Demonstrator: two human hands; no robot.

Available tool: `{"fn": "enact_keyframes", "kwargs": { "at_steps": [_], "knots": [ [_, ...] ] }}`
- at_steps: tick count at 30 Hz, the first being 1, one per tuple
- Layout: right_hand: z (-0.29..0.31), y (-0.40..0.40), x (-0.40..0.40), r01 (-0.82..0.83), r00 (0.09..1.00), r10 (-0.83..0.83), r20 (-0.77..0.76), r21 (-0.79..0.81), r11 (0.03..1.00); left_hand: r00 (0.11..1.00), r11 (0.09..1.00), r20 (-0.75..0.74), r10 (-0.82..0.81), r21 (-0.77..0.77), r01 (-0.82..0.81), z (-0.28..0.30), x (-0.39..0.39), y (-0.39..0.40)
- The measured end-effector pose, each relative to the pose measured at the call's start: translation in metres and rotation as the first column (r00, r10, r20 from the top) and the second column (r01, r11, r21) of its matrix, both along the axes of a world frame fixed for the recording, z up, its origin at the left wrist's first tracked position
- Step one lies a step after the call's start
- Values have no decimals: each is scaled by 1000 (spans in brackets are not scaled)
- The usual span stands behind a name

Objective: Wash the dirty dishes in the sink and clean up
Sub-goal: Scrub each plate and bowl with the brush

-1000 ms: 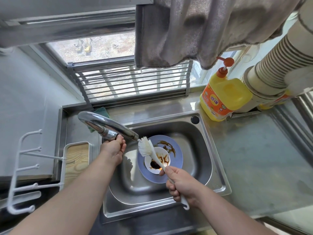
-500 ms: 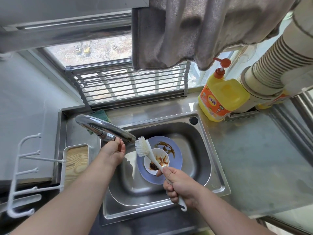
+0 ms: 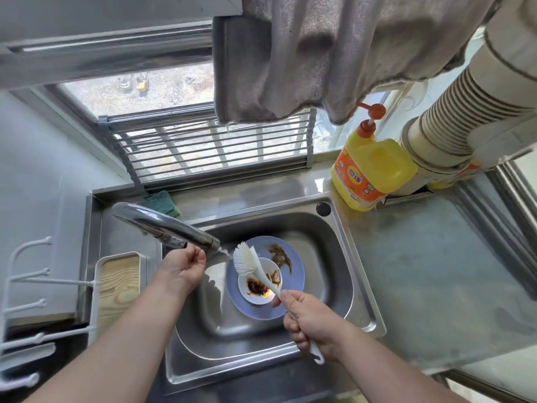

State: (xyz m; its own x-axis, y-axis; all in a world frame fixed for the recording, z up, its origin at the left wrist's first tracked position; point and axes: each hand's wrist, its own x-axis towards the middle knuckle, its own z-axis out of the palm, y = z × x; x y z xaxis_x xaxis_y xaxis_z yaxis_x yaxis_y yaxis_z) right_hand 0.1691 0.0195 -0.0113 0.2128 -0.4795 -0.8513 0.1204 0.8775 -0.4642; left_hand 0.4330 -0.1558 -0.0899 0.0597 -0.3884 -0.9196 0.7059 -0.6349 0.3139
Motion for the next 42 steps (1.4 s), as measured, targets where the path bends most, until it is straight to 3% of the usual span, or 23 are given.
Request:
{"fn": "enact_keyframes", "kwargs": {
  "at_steps": [14, 22, 24, 26, 29, 32, 36, 42],
  "knots": [
    [-4, -11, 13, -55, 998, 55, 35, -8, 998, 1000, 1000, -20, -15, -28, 14, 19, -1, 15],
    [-6, -7, 9, -105, 994, 105, 35, -12, 994, 967, 983, 180, -179, -1, 182, 20, -6, 43],
    [-6, -3, 0, -80, 996, 80, 29, 0, 997, 891, 933, 282, -354, 41, 358, 14, -13, 61],
    [-7, 2, -11, -43, 999, 43, 22, 3, 999, 761, 837, 371, -532, 98, 538, 0, -20, 81],
    [-12, 11, -31, -18, 999, 19, -48, 4, 1000, 589, 666, 372, -718, 120, 736, -14, -36, 104],
    [-21, 20, -51, -44, 980, 39, -197, -23, 999, 518, 606, 404, -754, 122, 786, -22, -54, 111],
    [-31, 31, -63, -45, 945, 32, -325, -35, 998, 280, 513, 590, -757, 270, 815, -25, -69, 113],
    [-32, 37, -63, -5, 943, -16, -333, -63, 998, 191, 456, 606, -772, 320, 830, -21, -80, 107]
  ]
}}
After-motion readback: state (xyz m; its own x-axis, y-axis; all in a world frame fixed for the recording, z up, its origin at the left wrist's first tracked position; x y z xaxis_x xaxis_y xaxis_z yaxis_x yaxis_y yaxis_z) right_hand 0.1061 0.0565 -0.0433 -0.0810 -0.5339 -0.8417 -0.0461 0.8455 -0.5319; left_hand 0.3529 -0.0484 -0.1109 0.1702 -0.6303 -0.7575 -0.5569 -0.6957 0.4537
